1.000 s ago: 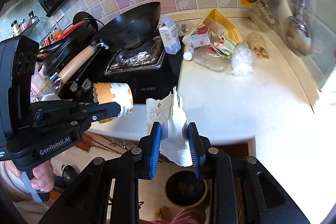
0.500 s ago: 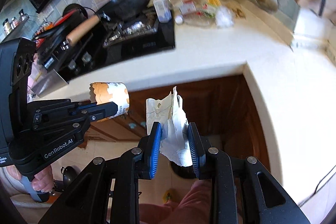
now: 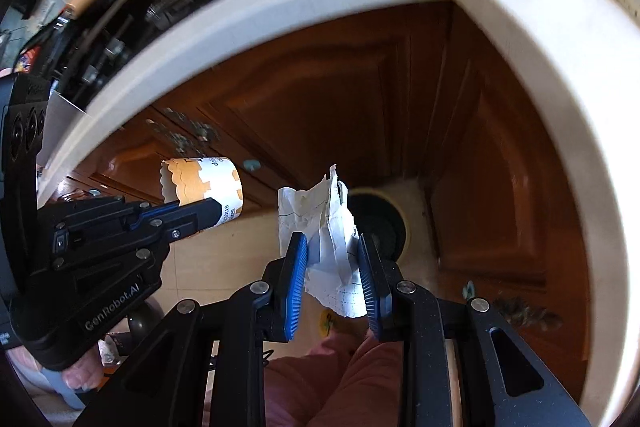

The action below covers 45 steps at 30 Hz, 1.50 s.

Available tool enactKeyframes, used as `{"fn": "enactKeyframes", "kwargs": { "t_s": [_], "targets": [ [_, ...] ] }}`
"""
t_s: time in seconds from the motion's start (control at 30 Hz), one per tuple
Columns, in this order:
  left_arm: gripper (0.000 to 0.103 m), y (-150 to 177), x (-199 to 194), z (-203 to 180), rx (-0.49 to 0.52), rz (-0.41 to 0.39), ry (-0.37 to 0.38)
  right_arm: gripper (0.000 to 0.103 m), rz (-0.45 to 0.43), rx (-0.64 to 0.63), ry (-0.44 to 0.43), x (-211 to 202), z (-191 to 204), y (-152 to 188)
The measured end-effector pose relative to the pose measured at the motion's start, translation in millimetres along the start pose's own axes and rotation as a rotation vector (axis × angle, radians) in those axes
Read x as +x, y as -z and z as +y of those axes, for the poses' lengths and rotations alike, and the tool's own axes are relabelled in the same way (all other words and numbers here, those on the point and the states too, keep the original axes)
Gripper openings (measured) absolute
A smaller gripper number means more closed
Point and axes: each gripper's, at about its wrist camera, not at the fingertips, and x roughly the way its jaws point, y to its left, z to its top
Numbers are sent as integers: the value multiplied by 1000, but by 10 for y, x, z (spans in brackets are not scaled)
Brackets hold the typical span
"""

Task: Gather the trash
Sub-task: 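Carry the paper cup and tissue down over the bin and release both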

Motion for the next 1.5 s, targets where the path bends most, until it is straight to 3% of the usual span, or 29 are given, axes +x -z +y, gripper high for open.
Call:
{"fn": "enactKeyframes", "kwargs": {
  "t_s": [0.47, 0.7, 0.83, 0.93, 1.0, 1.07, 1.1, 1.5],
  "targets": [
    [0, 284, 1756, 282, -74, 171, -60, 27, 155, 140, 9, 1702, -654, 273],
    [0, 324, 2351, 444, -108, 205, -77, 27, 203, 191, 19, 2425, -861, 329],
    [0, 316, 2492, 561, -123, 210, -72, 31, 225, 206, 16, 2658, -910, 346],
    [7, 313, 2570, 624, -142, 239, -42, 44, 246, 234, 6, 2730, -931, 344],
    [28, 327, 2574, 641, -149, 246, -31, 55, 237, 246, 5, 2747, -940, 317],
    [47, 319, 2563, 658, -146, 234, -37, 58, 225, 237, 22, 2777, -921, 282],
    [50, 318, 2553, 667, -145, 223, -55, 59, 224, 232, 28, 2762, -903, 269],
    [51, 262, 2546, 755, -169, 232, -67, 59, 250, 214, 69, 2760, -872, 144]
  ]
}}
